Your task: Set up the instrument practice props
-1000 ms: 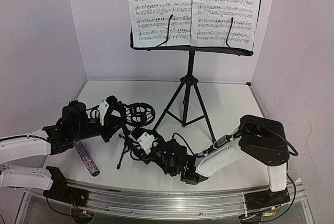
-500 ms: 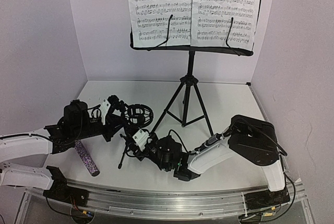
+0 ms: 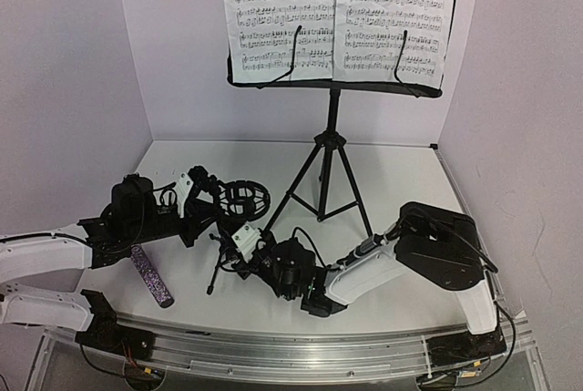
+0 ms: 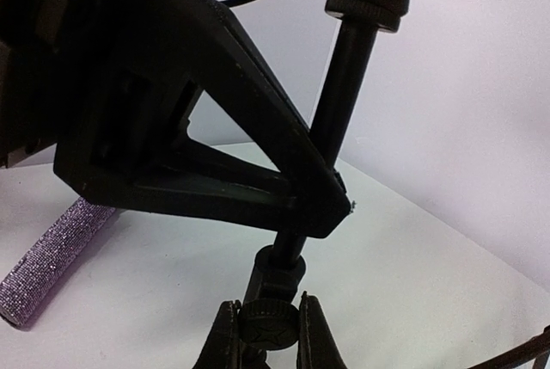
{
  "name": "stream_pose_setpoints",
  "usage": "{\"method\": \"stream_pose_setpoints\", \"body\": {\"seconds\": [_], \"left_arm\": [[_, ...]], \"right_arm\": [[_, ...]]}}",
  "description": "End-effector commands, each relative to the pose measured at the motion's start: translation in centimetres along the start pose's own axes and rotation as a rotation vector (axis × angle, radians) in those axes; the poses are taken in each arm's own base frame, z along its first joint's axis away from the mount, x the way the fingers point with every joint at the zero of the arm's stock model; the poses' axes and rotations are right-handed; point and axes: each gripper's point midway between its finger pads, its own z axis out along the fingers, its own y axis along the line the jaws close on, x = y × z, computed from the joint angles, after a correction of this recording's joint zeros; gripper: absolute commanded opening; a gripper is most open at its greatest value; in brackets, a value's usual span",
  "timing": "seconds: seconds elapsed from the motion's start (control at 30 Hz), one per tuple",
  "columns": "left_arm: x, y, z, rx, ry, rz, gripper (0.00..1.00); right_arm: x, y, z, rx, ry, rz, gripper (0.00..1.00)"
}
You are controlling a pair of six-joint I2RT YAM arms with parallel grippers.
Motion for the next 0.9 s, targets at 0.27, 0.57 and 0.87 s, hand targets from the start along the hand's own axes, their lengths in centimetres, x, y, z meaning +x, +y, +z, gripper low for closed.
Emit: {"method": "stream_pose_setpoints", "body": {"seconds": [0.27,0.57,0.87], "left_arm": [[-2.5,-0.7,0.2,0.043,-0.063,0.001,0.0],[-2.5,-1.2,0.2,0.07,-0.075,0.022,0.0],[-2.6,-1.4,0.0,0.082,-0.078,0.026,0.0]], "right_arm": [[0.7,-1.8,-0.1,0.168,0.005,0.82,0.0],[4.8,-1.3,-0.2,0.237,-0.012,1.505,0.0],[5.9,0.1,1.4,0.223,-0.067,2.044,0.0]]}}
